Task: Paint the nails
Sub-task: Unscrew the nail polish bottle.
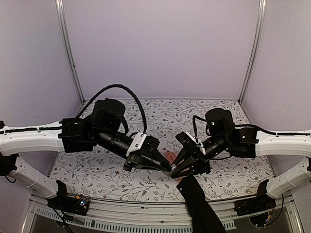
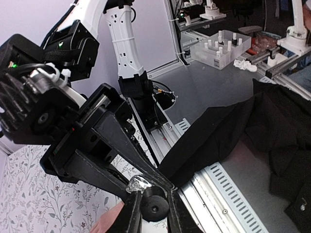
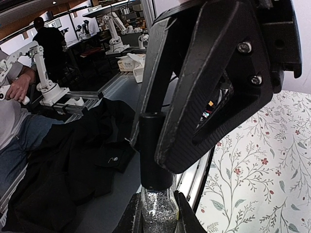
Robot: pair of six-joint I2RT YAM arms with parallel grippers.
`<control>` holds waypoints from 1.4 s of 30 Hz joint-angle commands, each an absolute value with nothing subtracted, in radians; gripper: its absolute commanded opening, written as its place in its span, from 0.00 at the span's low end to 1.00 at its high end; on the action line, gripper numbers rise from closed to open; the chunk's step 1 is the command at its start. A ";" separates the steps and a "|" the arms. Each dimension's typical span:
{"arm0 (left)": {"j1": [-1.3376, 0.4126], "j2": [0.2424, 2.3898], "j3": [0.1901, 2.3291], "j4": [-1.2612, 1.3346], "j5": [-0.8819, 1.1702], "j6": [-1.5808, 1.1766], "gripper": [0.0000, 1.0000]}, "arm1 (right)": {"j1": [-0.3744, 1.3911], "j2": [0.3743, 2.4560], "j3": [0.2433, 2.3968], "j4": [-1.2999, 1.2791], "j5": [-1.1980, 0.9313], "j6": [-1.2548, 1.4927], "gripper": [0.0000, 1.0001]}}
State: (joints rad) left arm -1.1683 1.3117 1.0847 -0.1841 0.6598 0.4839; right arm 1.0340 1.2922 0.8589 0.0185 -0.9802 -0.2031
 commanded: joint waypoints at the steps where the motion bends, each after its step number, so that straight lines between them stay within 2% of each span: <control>1: -1.190 1.315 1.107 -0.207 0.622 0.512 0.16 | 1.040 1.304 0.895 0.020 -1.021 -0.204 0.00; 4: -1.190 1.308 1.099 -0.203 0.616 0.500 0.06 | 1.040 1.298 0.892 0.026 -1.012 -0.203 0.00; 7: -1.191 1.284 1.073 -0.165 0.609 0.476 0.00 | 1.040 1.291 0.891 0.025 -0.978 -0.203 0.00; 25: -1.112 1.319 1.037 0.001 0.419 0.190 0.00 | 1.041 1.246 0.871 0.119 -0.533 -0.149 0.00; 33: -1.101 1.384 1.075 0.049 0.261 0.081 0.00 | 1.039 1.273 0.883 0.173 -0.251 -0.128 0.00; 42: -1.086 1.456 1.095 0.133 0.096 -0.043 0.00 | 1.040 1.303 0.866 0.255 -0.045 -0.092 0.00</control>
State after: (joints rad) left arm -1.0683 1.4014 1.0618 -0.0036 0.1947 0.0292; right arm 1.0245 1.2827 0.8547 0.0540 -0.1761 -0.1707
